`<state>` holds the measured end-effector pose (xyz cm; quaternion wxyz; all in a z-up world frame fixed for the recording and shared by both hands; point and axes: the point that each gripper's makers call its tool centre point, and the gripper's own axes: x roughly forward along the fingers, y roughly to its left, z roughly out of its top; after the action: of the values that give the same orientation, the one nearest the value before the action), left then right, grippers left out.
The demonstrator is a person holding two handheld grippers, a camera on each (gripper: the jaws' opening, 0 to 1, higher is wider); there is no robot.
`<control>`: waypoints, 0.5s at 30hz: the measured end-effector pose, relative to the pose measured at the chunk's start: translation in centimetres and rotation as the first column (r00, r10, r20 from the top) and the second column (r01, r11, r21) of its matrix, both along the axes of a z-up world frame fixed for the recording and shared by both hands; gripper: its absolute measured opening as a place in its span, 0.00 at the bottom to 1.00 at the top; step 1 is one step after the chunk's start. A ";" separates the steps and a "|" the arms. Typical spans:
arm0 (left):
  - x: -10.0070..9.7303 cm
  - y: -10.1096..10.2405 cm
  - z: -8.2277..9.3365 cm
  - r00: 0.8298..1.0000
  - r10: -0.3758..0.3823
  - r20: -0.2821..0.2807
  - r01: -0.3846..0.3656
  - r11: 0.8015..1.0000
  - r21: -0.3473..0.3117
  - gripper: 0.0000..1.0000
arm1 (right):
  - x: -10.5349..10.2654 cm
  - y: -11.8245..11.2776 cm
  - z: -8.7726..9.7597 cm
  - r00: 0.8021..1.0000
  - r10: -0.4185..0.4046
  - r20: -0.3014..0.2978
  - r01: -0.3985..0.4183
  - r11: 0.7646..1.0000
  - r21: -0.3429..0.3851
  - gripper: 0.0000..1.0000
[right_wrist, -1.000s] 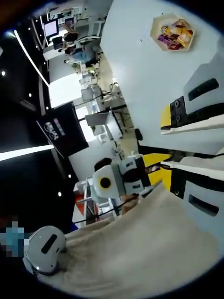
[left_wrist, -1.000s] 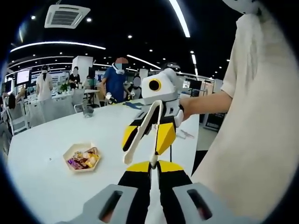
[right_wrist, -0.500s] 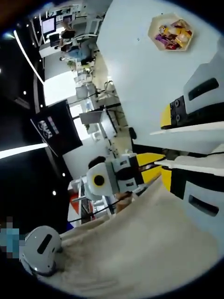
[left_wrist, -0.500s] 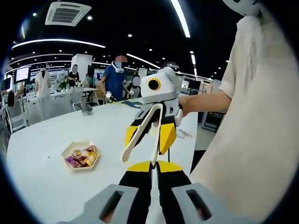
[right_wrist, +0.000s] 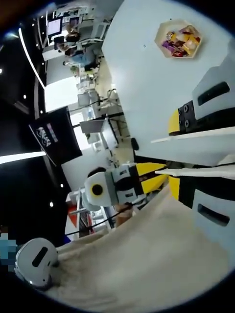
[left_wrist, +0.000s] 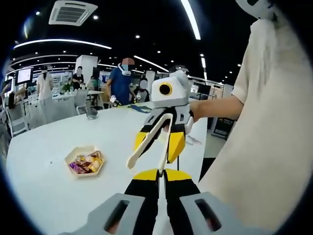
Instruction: Place the target food into the container with the food tongs after gripping and lifting it, then release it inside without dropping or visibly crushing the food.
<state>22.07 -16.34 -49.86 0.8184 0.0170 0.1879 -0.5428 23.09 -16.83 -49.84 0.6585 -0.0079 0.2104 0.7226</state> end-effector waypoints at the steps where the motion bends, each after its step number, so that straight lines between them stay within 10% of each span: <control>1: -0.1 0.1 0.0 1.000 0.001 -0.001 -0.001 1.000 0.000 0.00 | 0.0 0.0 0.0 1.000 0.000 0.003 0.000 1.000 -0.003 0.30; 15: -0.6 0.9 -0.5 1.000 0.017 -0.013 -0.017 1.000 0.005 0.00 | -0.2 -0.5 -0.6 0.999 0.009 0.031 -0.007 0.998 -0.057 0.29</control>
<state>21.48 -15.43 -50.33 0.8217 0.0138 0.1947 -0.5354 22.93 -17.30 -50.44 0.6581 -0.0387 0.2208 0.7188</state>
